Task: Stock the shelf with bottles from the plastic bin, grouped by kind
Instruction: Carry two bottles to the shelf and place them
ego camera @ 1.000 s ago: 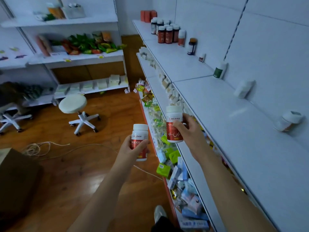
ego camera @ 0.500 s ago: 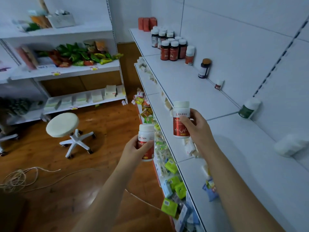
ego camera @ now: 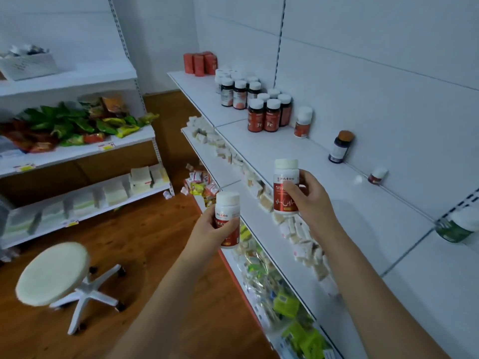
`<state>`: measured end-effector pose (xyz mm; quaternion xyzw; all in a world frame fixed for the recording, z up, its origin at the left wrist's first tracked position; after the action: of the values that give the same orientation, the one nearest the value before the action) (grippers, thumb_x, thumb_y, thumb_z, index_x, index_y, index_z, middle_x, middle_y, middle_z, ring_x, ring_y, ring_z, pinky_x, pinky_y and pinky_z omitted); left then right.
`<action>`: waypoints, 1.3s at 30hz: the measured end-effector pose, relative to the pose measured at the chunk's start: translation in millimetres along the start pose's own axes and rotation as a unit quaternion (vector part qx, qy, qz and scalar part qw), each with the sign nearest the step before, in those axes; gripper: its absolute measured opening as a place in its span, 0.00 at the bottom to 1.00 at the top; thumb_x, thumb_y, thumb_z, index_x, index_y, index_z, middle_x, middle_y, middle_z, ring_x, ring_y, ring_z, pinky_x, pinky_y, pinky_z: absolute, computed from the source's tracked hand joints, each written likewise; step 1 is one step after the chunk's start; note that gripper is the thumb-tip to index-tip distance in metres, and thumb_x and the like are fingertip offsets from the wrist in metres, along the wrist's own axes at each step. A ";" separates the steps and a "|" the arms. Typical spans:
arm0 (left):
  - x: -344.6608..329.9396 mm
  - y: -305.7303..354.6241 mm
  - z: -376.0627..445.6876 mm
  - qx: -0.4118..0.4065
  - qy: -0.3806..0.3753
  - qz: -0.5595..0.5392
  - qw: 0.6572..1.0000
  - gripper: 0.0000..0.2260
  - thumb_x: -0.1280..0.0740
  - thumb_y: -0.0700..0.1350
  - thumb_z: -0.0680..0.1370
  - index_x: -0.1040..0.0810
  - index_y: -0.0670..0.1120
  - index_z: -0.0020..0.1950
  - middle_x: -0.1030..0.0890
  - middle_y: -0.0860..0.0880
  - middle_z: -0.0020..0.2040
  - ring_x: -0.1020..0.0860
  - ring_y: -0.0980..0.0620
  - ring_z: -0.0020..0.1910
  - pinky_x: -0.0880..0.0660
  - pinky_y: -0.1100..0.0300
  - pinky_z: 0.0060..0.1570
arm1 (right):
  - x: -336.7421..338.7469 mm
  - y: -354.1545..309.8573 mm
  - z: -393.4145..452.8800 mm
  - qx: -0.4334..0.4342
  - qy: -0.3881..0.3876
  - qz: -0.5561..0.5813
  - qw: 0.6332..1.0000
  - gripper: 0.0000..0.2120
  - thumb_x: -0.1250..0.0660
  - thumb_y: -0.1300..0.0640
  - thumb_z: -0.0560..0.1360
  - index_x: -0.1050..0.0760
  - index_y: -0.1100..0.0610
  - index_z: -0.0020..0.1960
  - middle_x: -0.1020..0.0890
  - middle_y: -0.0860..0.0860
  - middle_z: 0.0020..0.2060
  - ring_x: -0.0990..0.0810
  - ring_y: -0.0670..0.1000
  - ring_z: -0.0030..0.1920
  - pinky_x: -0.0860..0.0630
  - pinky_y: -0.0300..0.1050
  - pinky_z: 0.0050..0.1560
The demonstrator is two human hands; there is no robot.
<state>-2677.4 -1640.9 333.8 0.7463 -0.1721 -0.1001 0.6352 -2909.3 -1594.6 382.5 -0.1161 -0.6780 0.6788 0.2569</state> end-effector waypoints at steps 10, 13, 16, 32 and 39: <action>44.9 16.8 129.3 -0.016 -0.056 0.018 0.998 0.20 0.30 0.46 0.78 0.34 0.60 0.64 0.23 0.59 0.55 0.23 0.56 0.54 0.27 0.65 0.48 | -52.5 4.6 94.5 -0.013 0.067 -0.028 0.997 0.14 0.32 0.54 0.77 0.26 0.47 0.63 0.19 0.47 0.54 0.20 0.49 0.56 0.21 0.45 0.53; 43.9 17.7 172.8 -0.018 -0.074 0.027 0.997 0.19 0.30 0.46 0.78 0.33 0.61 0.62 0.23 0.59 0.55 0.23 0.58 0.52 0.28 0.67 0.44 | -55.8 9.9 131.3 -0.013 0.086 -0.026 0.996 0.14 0.32 0.54 0.77 0.27 0.47 0.63 0.19 0.46 0.54 0.20 0.46 0.55 0.24 0.38 0.48; 33.5 24.9 214.5 -0.026 -0.097 0.042 0.994 0.16 0.29 0.45 0.77 0.30 0.63 0.56 0.22 0.60 0.52 0.22 0.60 0.50 0.27 0.67 0.44 | -53.1 16.3 162.9 -0.004 0.107 -0.021 0.994 0.14 0.32 0.55 0.78 0.27 0.46 0.62 0.20 0.43 0.53 0.22 0.42 0.53 0.26 0.35 0.45; -156.3 93.1 395.8 -0.211 -0.257 0.151 0.931 0.24 0.25 0.46 0.74 0.29 0.56 0.67 0.25 0.57 0.61 0.26 0.62 0.60 0.27 0.67 0.58 | 54.8 43.6 280.7 0.047 0.385 -0.077 0.919 0.23 0.28 0.58 0.75 0.31 0.43 0.65 0.24 0.34 0.57 0.24 0.34 0.58 0.29 0.28 0.56; -225.9 50.5 431.1 -0.322 -0.299 0.366 0.820 0.37 0.35 0.58 0.77 0.46 0.45 0.80 0.42 0.46 0.79 0.44 0.48 0.79 0.44 0.51 0.76 | 56.9 95.4 293.4 -0.058 0.409 -0.274 0.868 0.21 0.32 0.55 0.77 0.31 0.60 0.67 0.25 0.57 0.62 0.27 0.56 0.63 0.31 0.44 0.61</action>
<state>-3050.6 -1954.8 293.2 0.3146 -0.5721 -0.1286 0.7464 -3123.8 -1813.6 315.6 -0.2077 -0.5549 0.4317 0.6801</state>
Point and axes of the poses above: each hand's wrist, its own z-axis towards the middle knuckle, its own x-axis out of the back of the hand, y = z × x, the point moved 8 cm from there along z, towards the middle knuckle
